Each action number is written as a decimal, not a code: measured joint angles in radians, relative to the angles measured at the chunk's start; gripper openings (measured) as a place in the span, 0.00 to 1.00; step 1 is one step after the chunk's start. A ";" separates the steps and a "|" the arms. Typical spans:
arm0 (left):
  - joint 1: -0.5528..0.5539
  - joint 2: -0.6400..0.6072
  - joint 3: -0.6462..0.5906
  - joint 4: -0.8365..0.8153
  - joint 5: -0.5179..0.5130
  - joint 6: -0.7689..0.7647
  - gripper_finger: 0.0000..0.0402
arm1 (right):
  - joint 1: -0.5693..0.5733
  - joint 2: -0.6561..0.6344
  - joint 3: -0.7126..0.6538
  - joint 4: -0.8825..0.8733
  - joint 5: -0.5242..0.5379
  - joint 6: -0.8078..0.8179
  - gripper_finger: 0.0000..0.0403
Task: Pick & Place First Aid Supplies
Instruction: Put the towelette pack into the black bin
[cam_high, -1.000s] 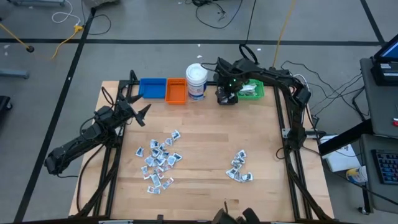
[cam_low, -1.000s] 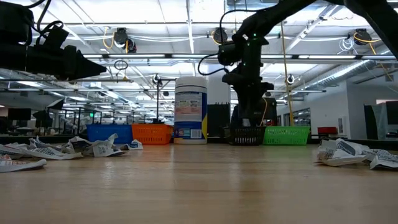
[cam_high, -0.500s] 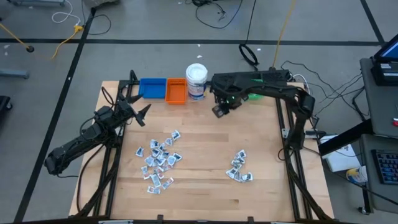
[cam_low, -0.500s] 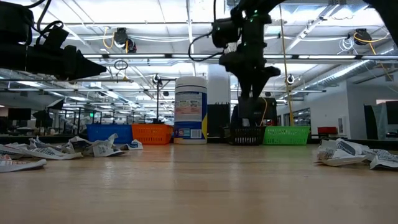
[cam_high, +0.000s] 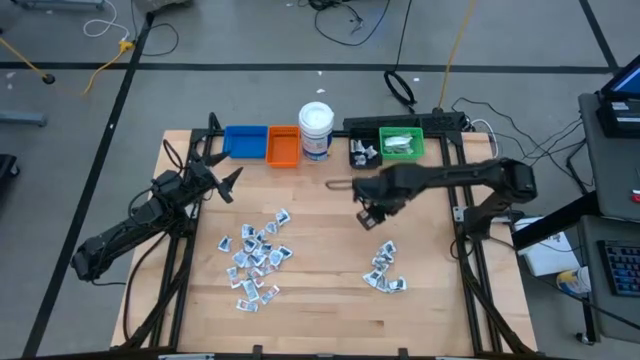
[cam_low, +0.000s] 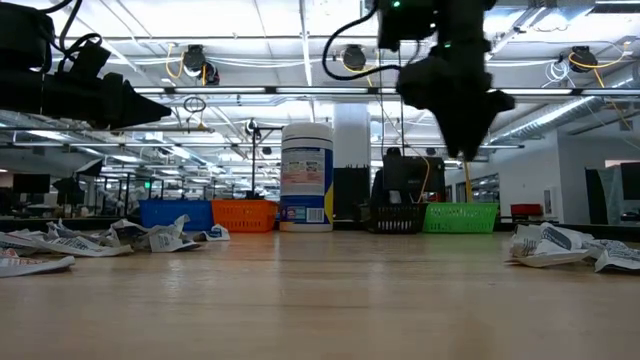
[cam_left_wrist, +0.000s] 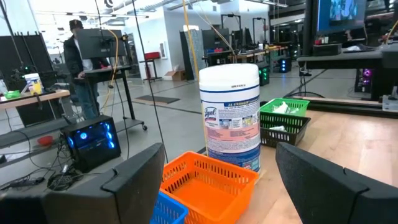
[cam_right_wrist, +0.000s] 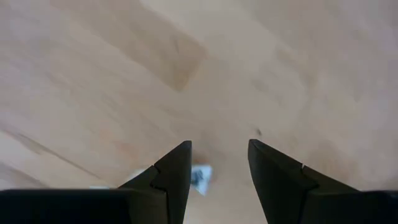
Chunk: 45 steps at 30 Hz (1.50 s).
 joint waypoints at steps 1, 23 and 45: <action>0.000 0.000 0.000 0.000 0.000 0.000 0.77 | 0.021 -0.010 -0.020 0.004 0.000 0.023 0.37; 0.000 0.000 0.000 0.000 0.000 0.000 0.77 | 0.248 -0.058 -0.353 0.346 -0.028 0.287 0.37; 0.000 0.000 0.000 0.000 0.000 0.000 0.77 | 0.258 -0.057 -0.477 0.473 0.016 0.276 0.02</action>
